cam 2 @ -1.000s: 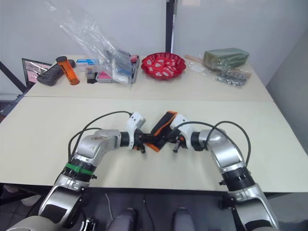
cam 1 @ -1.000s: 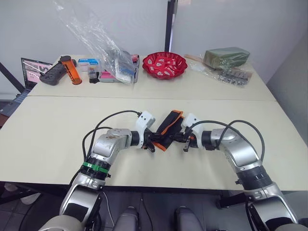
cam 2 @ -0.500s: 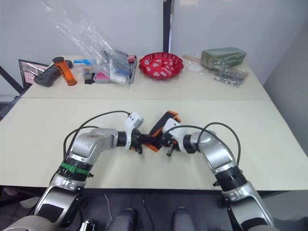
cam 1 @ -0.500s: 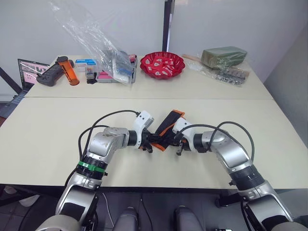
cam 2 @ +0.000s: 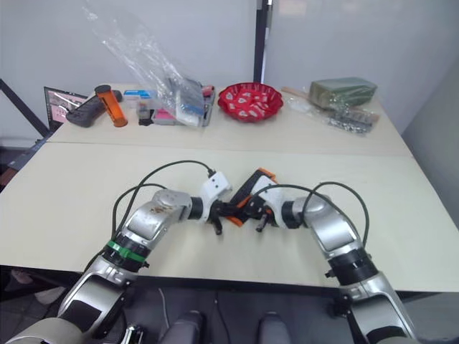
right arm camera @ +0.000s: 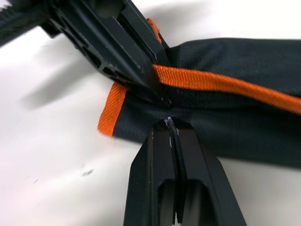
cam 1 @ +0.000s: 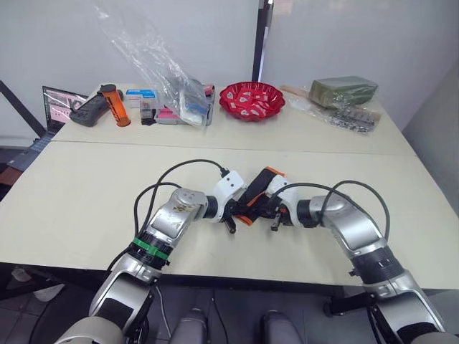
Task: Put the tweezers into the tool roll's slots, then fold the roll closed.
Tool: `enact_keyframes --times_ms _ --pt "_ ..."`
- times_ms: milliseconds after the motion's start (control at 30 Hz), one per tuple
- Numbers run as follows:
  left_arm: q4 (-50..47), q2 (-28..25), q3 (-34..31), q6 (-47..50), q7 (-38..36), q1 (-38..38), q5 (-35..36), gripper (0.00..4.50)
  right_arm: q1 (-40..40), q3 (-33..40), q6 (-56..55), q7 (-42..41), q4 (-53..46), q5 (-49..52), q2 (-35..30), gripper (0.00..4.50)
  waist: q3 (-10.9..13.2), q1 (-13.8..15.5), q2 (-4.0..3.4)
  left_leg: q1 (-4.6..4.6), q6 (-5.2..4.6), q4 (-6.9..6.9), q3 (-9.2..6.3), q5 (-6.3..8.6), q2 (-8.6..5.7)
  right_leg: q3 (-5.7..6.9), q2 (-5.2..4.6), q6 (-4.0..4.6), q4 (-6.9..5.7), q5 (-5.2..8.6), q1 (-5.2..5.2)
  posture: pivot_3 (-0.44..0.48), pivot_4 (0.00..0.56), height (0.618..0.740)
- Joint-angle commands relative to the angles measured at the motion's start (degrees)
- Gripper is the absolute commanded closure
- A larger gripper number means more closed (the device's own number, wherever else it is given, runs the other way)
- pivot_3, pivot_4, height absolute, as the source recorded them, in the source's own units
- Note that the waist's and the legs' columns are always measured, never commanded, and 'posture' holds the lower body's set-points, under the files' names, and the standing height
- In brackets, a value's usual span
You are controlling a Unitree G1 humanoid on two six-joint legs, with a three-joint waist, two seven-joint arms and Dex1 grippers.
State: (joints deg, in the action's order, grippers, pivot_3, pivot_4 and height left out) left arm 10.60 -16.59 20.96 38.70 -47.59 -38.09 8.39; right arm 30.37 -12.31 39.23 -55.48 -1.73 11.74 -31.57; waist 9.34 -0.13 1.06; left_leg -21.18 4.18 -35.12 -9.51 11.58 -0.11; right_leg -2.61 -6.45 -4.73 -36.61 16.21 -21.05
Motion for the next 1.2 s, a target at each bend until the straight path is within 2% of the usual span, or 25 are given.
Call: enact_keyframes --times_ms 33,200,467,633,900,1100,1200 --pt "2.9 0.2 3.3 3.7 -0.4 3.5 -1.2 4.46 1.5 6.8 3.3 -1.5 -4.0 6.9 -0.7 4.5 0.0 0.0 0.0 0.0 0.0 0.02 0.0 0.0 0.0 0.0 0.0 0.0 0.0 0.0 0.0 0.0 0.15 0.74" --pt "2.8 -0.2 2.2 3.9 -0.3 3.9 -1.2 4.46 5.7 10.8 4.6 0.2 -1.0 10.5 1.0 4.5 0.0 -0.3 0.0 0.0 0.0 0.06 0.0 0.0 0.01 0.0 0.0 -0.01 0.04 0.0 -0.01 0.0 0.15 0.74" --pt "2.6 1.0 1.2 4.1 0.6 2.7 -1.5 4.46 12.9 3.9 -4.8 8.5 15.3 0.8 8.6 4.5 0.0 -0.4 -0.01 -0.02 0.0 0.11 0.0 0.0 -0.01 0.01 -0.01 0.0 0.04 0.01 -0.05 0.0 0.15 0.74" --pt "1.2 1.1 0.5 5.0 0.7 2.5 -1.1 4.46 10.2 0.5 -5.3 9.2 18.9 -2.7 9.1 4.5 0.0 -0.3 -0.01 -0.07 0.01 0.1 0.0 -0.01 -0.01 0.01 -0.01 0.0 0.05 0.0 -0.08 0.0 0.15 0.74" --pt "0.3 0.6 -0.9 5.7 0.5 2.9 -0.1 4.46 6.2 2.1 -6.4 10.7 21.6 -3.8 6.2 4.5 0.0 -0.3 -0.02 -0.04 0.01 0.12 -0.01 -0.01 0.0 0.01 0.0 -0.02 0.07 0.01 -0.04 0.0 0.15 0.74" --pt "-1.7 -1.7 -2.0 8.8 -2.2 1.5 2.1 2.57 6.9 0.4 -9.1 10.8 26.7 -5.1 7.5 4.5 0.0 -0.6 -0.02 -0.01 0.01 0.13 -0.01 -0.01 0.01 0.01 0.0 -0.02 0.07 0.01 -0.03 0.0 0.15 0.74" --pt "-4.4 -4.7 -5.3 11.0 -5.5 0.1 5.8 1.56 7.1 -0.4 -9.3 10.1 27.7 -5.1 7.6 4.5 0.0 -1.0 -0.02 0.03 0.01 0.15 0.0 -0.01 0.03 0.01 0.02 -0.02 0.05 0.01 -0.02 0.0 0.15 0.74"
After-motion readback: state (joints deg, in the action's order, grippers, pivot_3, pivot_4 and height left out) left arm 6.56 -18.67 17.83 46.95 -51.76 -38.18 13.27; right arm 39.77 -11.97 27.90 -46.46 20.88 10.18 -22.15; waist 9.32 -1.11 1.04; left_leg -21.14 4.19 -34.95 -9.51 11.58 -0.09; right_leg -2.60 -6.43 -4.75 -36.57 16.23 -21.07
